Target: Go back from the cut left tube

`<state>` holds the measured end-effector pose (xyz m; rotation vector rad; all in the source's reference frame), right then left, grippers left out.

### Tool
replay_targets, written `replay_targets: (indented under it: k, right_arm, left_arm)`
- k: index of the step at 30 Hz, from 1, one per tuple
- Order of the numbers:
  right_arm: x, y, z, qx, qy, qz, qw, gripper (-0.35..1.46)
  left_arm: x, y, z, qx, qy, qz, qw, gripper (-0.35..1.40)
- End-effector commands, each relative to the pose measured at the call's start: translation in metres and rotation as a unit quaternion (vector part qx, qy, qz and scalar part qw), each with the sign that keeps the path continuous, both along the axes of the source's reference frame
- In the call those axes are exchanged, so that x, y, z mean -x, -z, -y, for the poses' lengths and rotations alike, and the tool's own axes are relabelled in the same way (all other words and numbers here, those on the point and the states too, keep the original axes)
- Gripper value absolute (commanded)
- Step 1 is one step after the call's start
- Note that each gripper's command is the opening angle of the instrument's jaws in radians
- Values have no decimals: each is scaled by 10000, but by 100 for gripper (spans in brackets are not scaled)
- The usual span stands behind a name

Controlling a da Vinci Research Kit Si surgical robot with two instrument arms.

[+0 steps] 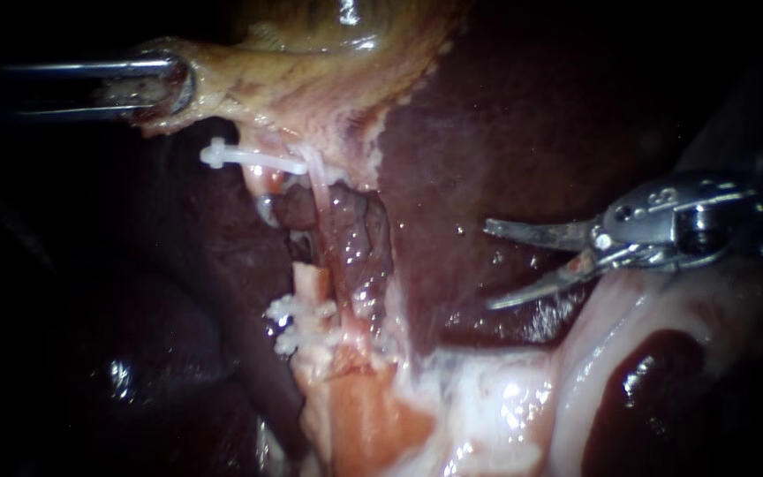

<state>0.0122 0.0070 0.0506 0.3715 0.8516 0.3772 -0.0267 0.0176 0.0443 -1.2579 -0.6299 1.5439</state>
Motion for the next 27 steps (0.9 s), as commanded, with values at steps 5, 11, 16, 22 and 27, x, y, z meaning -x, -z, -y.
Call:
replay_targets:
  k: [5,11,16,22,27]
  right_arm:
    - [4,-1,1,-4,0,-3,10000,143]
    - [7,-2,0,-4,6,-6,10000,143]
    - [8,-2,0,-4,8,-7,10000,143]
    - [9,-2,0,-4,8,-7,10000,143]
    - [7,-2,0,-30,34,-28,10000,143]
  left_arm:
    - [10,-18,1,30,22,-19,10000,-35]
    - [32,-52,9,96,-8,-39,9999,-35]
    - [45,-70,11,136,-78,-71,9999,-35]
    - [48,-72,12,132,-106,-65,9998,-35]
    - [44,-70,12,128,-116,-58,9998,-35]
